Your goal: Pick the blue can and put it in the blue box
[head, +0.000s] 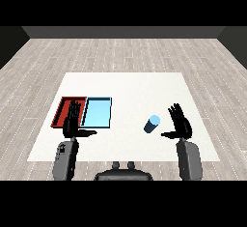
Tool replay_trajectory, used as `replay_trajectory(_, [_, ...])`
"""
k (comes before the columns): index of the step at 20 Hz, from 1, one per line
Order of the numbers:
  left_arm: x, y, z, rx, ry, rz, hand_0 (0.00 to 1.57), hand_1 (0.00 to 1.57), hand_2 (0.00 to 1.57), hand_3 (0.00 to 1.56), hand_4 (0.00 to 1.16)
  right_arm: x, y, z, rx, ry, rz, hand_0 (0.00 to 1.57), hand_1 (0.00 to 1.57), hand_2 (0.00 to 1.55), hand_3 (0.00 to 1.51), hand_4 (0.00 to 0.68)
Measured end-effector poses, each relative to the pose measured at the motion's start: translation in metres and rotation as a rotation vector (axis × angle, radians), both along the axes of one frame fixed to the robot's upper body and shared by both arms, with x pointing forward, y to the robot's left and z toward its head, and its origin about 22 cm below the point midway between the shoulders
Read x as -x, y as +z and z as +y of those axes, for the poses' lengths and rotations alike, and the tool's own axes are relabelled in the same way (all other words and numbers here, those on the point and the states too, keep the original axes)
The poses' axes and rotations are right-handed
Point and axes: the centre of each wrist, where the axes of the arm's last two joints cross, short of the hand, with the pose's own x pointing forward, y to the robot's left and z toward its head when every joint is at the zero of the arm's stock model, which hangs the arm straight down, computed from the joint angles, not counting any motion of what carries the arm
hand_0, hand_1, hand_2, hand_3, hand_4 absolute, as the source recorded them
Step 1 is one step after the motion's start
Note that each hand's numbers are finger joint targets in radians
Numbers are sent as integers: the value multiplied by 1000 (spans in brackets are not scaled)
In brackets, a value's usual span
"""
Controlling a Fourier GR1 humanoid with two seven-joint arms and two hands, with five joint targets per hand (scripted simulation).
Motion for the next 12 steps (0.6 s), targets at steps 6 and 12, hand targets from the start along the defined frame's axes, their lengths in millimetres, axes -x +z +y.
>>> replay_trajectory(6, [5, 4, 4, 3, 6, -6, 0, 0, 0, 0, 0, -10, -11, 11, -50, -8, 27, 0, 0, 0, 0, 0])
replay_trajectory(12, [3, 7, 9, 4, 7, -7, 0, 0, 0, 0, 0, -11, -33, 27, -84, -3, 60, 0, 0, 0, 0, 0])
